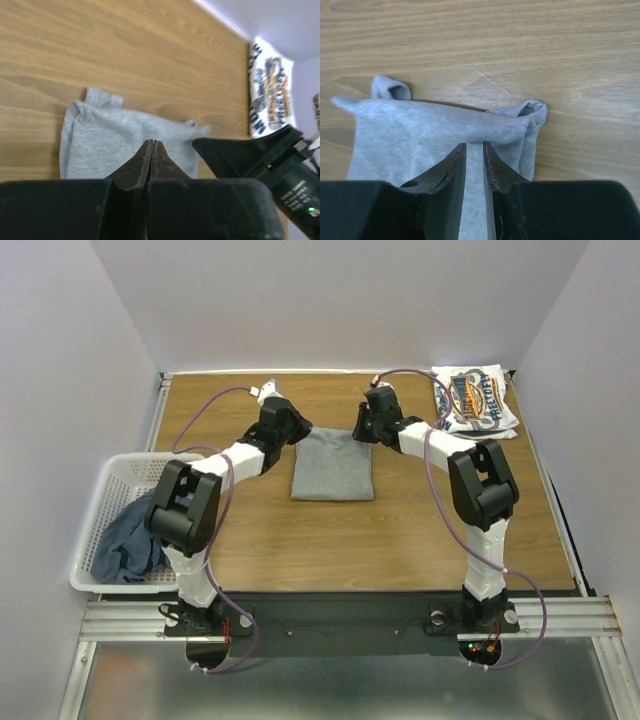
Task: Fold and stack the tank tops
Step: Fold the tank top
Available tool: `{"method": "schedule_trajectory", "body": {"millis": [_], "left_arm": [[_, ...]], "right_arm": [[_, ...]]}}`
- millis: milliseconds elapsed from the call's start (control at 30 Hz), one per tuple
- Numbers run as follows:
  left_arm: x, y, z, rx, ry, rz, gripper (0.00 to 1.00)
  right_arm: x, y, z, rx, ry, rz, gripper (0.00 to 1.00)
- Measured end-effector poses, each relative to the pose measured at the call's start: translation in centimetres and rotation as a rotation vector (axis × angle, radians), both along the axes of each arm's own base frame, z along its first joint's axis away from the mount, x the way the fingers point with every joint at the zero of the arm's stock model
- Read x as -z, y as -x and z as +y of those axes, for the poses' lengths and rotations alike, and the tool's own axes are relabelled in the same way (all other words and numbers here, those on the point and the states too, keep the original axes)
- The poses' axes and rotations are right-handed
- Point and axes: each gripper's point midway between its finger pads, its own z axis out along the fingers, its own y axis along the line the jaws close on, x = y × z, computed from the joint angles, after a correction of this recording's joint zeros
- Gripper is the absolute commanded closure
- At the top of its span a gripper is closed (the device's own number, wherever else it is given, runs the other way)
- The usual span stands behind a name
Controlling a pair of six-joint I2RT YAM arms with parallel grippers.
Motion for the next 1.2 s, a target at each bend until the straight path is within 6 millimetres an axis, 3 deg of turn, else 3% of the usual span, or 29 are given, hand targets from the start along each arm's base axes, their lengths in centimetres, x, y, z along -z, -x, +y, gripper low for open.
{"method": "schedule_trajectory", "body": {"millis": [200, 233, 333, 400, 567, 667, 800, 967, 1100, 1200], "left_arm": [[8.0, -1.6, -1.2, 0.037, -0.063, 0.135, 0.95], [9.2, -2.2, -1.3, 0.039, -0.068, 0.152, 0.90], [11.1, -3.6, -0.9, 0.032, -0.072, 0.179, 0.83], [11.2, -4.6, -0.6, 0.028, -0.065, 0.177, 0.82], [9.4, -7.3, -0.2, 0.008, -0.042, 0.128, 0.79], [9.1, -7.9, 0.3, -0.002, -0.035, 0.122, 0.78], [9.8, -7.9, 0.9, -0.011, -0.034, 0.144, 0.75], [9.9, -8.0, 1.5, -0.013, -0.038, 0.152, 0.60], [9.4, -7.3, 2.2, -0.024, -0.065, 0.167, 0.60], [8.4, -5.4, 3.2, -0.051, -0.074, 0.173, 0.62]], "right_arm": [[3.2, -1.5, 0.4, 0.003, 0.024, 0.043, 0.74], [3.4, -1.8, 0.4, 0.005, 0.024, 0.044, 0.74], [3.9, -2.5, 0.2, 0.013, 0.021, 0.048, 0.72], [4.2, -2.9, -0.3, 0.022, 0.017, 0.053, 0.72], [4.6, -3.4, -1.1, 0.034, -0.012, 0.070, 0.64], [4.5, -3.5, -1.4, 0.034, -0.039, 0.080, 0.62], [4.1, -4.1, -1.6, 0.029, -0.071, 0.089, 0.59], [3.8, -4.4, -1.7, 0.020, -0.084, 0.100, 0.53], [3.4, -5.3, -1.2, 0.000, -0.094, 0.108, 0.53], [3.1, -6.3, -0.6, -0.016, -0.099, 0.097, 0.53]]}}
